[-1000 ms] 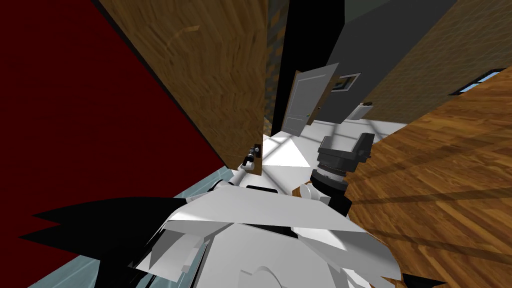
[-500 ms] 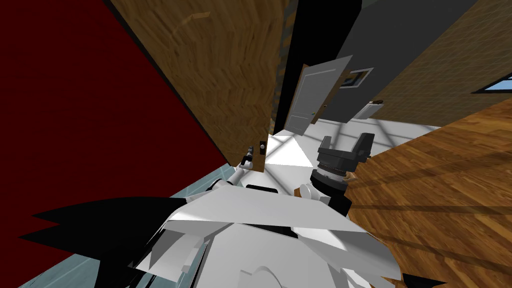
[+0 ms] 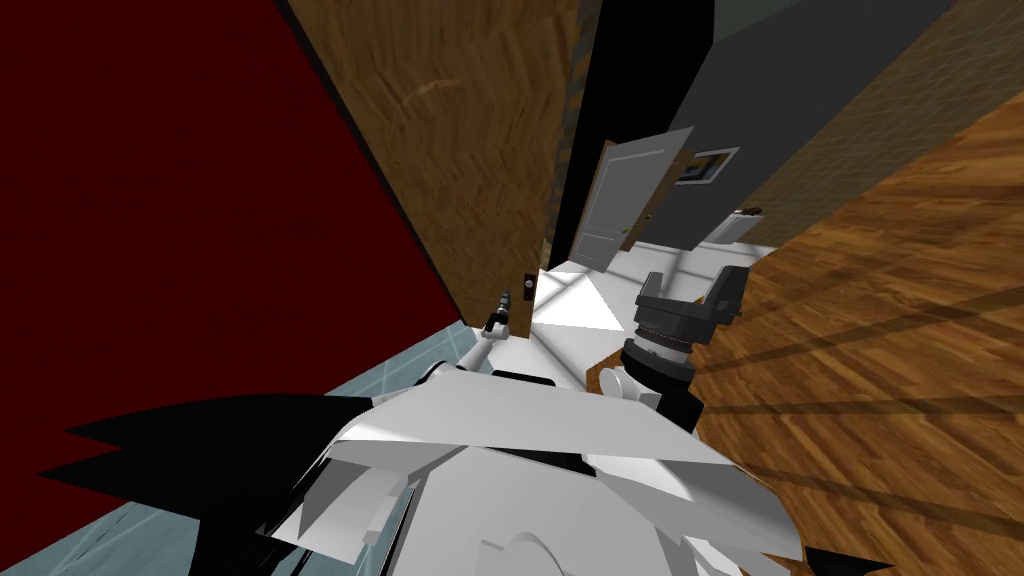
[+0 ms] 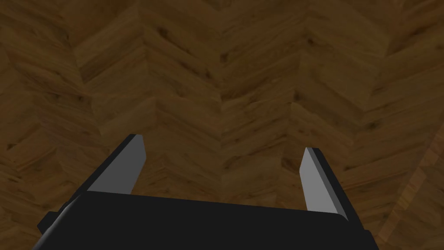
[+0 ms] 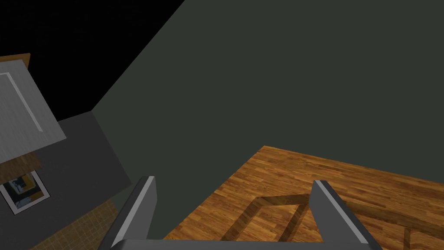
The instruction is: Push the door open
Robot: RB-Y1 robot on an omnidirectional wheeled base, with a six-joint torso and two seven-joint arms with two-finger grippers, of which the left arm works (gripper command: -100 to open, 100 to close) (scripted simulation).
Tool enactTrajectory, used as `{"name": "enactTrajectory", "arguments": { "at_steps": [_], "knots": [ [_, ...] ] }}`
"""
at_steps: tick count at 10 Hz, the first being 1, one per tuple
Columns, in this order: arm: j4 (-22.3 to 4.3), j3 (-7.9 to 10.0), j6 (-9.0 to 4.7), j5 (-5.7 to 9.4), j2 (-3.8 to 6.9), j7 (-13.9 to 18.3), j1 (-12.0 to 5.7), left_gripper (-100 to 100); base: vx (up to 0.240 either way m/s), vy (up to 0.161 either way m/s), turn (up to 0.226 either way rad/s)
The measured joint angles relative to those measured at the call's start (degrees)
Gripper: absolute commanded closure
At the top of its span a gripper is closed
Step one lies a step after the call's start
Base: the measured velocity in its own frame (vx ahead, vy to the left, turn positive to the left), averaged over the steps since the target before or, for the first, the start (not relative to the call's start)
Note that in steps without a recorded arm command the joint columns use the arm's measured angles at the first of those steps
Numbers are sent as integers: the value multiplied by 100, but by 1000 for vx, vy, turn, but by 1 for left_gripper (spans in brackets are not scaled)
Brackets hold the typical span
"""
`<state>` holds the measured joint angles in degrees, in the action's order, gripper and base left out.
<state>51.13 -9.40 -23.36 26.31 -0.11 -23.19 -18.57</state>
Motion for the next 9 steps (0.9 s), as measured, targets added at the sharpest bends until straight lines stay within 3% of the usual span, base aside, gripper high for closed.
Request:
{"name": "enactTrajectory", "arguments": {
  "at_steps": [2, 3, 4, 7, 9],
  "knots": [
    [44, -17, 27, -16, -152, 7, 28, -100, -110, -178, 15],
    [7, -28, 9, -17, -190, 28, 7, -100, -38, -85, 9],
    [3, -31, 5, -17, -195, 35, 6, -100, 59, 96, -12],
    [41, -10, 6, -29, -58, -5, 39, -100, 165, 117, -25],
    [-39, 5, -46, -32, 109, 21, -4, -100, 267, 31, -25]
  ]
}}
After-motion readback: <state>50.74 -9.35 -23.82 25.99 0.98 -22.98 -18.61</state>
